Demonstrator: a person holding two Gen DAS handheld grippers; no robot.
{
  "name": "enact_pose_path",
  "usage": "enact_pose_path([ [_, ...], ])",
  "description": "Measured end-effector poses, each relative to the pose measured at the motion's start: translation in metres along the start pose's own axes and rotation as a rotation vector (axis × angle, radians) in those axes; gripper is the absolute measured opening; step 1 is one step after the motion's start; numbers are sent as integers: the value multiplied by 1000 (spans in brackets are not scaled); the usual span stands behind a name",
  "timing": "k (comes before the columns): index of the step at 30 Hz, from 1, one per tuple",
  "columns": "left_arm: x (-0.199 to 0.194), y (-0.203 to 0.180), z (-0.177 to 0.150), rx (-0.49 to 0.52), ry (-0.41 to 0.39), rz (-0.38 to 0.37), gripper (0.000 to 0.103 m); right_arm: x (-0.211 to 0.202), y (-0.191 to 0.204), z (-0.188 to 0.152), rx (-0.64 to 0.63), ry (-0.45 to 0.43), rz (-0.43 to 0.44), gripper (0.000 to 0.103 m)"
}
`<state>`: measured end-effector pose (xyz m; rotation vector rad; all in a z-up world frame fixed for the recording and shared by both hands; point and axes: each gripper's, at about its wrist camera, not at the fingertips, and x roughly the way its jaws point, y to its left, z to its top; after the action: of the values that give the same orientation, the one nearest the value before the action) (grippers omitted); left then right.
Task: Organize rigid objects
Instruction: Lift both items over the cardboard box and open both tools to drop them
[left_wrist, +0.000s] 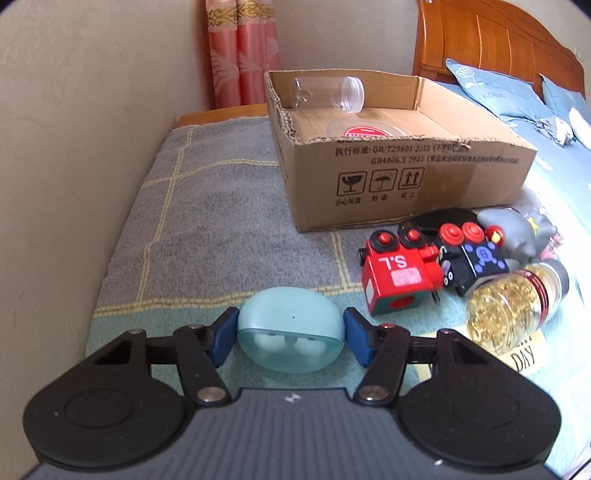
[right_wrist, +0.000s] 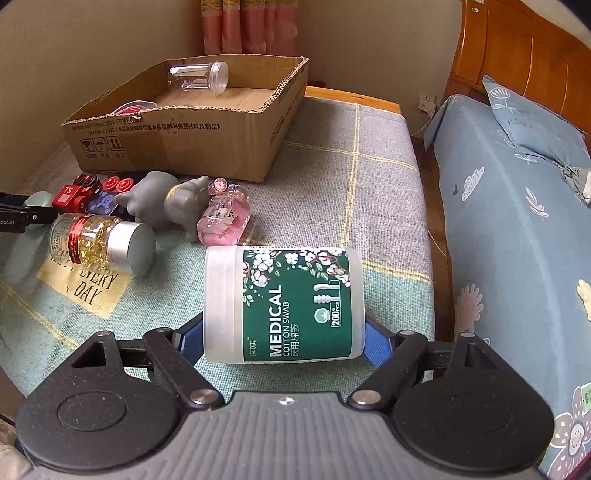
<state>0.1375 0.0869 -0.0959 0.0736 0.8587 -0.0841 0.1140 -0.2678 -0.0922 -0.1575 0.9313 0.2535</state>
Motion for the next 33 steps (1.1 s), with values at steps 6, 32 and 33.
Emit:
enact_pose_path([
  [6,1,1,2,20,1,-1,66,9,3,8,-13,9,-15,88],
  [32,-16,-4,6,73,27,11,60,-5,8,34,-121,-20,-26,88],
  [33,-18,-4,7,76,26,14,60,-6,9,35,-128,-25,-27,88],
])
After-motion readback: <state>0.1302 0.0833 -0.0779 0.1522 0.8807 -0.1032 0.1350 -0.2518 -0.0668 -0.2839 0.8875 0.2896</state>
